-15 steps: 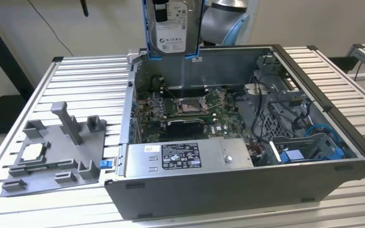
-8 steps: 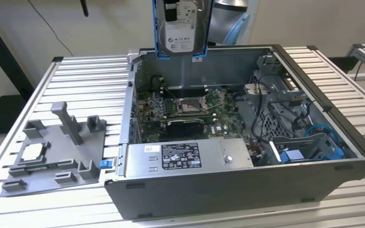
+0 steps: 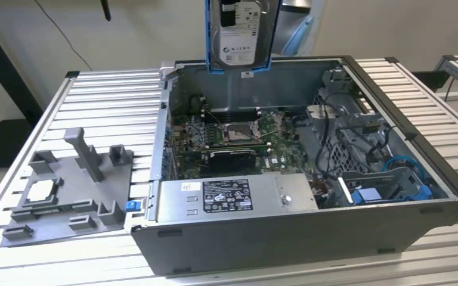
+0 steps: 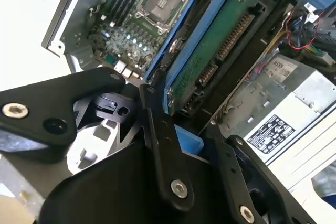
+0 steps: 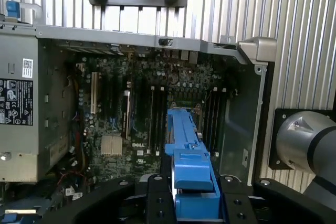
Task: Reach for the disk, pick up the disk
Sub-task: 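Pick up the disk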
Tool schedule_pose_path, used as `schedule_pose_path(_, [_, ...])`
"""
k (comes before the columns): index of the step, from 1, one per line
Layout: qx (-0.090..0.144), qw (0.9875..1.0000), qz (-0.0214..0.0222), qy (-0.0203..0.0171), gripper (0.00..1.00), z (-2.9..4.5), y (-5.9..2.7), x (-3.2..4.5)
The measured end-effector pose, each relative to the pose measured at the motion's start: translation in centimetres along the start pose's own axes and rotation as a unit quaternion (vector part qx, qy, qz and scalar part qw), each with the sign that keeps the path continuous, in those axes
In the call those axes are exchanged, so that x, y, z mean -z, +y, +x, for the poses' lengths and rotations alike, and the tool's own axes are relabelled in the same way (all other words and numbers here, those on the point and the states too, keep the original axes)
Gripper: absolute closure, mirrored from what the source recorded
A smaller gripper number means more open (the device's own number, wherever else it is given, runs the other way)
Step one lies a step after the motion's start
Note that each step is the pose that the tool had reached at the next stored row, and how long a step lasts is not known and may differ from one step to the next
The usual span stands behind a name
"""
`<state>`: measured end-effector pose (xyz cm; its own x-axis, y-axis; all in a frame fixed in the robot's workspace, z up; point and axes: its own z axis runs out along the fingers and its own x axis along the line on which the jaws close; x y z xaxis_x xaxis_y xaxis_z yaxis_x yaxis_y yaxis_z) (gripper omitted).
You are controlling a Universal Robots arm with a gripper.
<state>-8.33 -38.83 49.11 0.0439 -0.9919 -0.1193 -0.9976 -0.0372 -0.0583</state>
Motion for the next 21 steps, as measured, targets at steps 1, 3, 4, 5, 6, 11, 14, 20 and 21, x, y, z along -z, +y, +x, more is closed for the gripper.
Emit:
schedule_pose_path(1, [0.0,1.0,-0.0001,0.0,1.0,0.01,-0.27,-0.01])
schedule_pose_path(3, [0.0,1.0,-0.0001,0.0,1.0,0.03,-0.75,-0.04])
schedule_pose_path(4, [0.0,1.0,-0.0003,0.0,1.0,0.04,-1.07,-0.05])
schedule_pose_path(5, [0.0,1.0,-0.0004,0.0,1.0,0.05,-1.31,-0.07])
schedule_pose_path(6, [0.0,1.0,-0.0004,0.0,1.0,0.07,-1.54,-0.08])
schedule_pose_path(11, [0.0,1.0,-0.0008,0.0,1.0,0.13,-2.93,-0.16])
schedule_pose_path(14, [0.0,1.0,-0.0009,-0.0001,1.0,0.16,-3.71,-0.2])
schedule_pose_path(20, [0.0,1.0,-0.0012,-0.0001,1.0,0.23,-5.28,-0.28])
schedule_pose_path(21, [0.0,1.0,-0.0013,0.0,1.0,0.24,-5.57,-0.3])
